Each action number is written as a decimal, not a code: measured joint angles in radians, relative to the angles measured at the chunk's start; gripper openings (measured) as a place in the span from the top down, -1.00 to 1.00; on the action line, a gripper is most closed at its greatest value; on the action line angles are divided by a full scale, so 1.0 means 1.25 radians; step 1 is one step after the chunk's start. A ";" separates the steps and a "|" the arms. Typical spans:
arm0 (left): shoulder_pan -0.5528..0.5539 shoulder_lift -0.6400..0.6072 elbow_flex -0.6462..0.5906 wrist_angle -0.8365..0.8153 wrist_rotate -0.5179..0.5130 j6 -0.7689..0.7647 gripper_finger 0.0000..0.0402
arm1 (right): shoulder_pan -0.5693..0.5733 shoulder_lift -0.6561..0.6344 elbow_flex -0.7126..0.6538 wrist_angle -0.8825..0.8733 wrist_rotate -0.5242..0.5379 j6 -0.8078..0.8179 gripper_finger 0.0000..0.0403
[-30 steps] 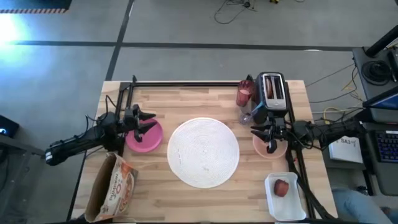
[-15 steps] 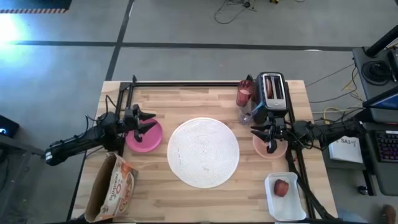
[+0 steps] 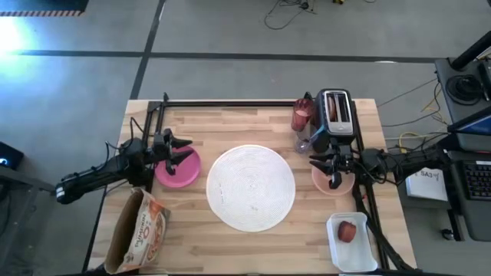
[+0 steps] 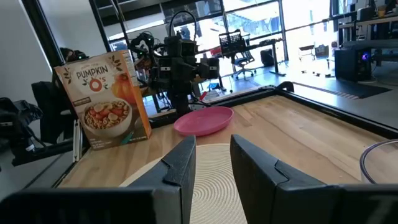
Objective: Arrange a breakfast setting
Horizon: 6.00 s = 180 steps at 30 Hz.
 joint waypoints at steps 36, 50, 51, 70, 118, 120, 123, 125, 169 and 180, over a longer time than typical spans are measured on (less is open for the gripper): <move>0.000 0.000 0.000 0.000 0.000 0.000 0.05 | 0.000 0.000 0.000 0.000 0.000 0.000 0.55; 0.000 0.000 0.000 0.000 0.000 0.000 0.05 | 0.000 0.000 0.000 0.000 0.000 0.000 0.55; 0.000 0.000 0.000 0.000 0.000 0.000 0.05 | 0.000 0.000 0.000 0.000 0.000 0.000 0.55; 0.000 0.000 0.000 0.000 0.000 0.000 0.05 | 0.000 0.000 0.000 0.000 0.000 0.000 0.55; 0.000 0.000 0.000 0.007 0.000 0.021 0.05 | 0.000 0.000 0.000 0.000 0.000 0.000 0.55; 0.000 0.000 0.000 0.011 0.000 0.024 0.05 | 0.000 0.000 0.000 0.000 0.000 0.000 0.55; 0.000 -0.001 0.000 0.023 0.010 0.061 0.05 | 0.000 0.000 0.000 0.000 0.000 0.000 0.55; 0.000 0.001 0.000 0.034 0.039 0.069 0.05 | 0.000 0.000 0.000 0.000 0.000 0.000 0.55; 0.000 0.123 0.181 0.144 0.081 -0.084 0.05 | 0.000 0.000 0.000 0.000 0.000 0.000 0.55; 0.002 0.157 0.308 -0.117 0.255 0.085 0.05 | 0.000 0.000 0.000 0.000 0.000 0.000 0.55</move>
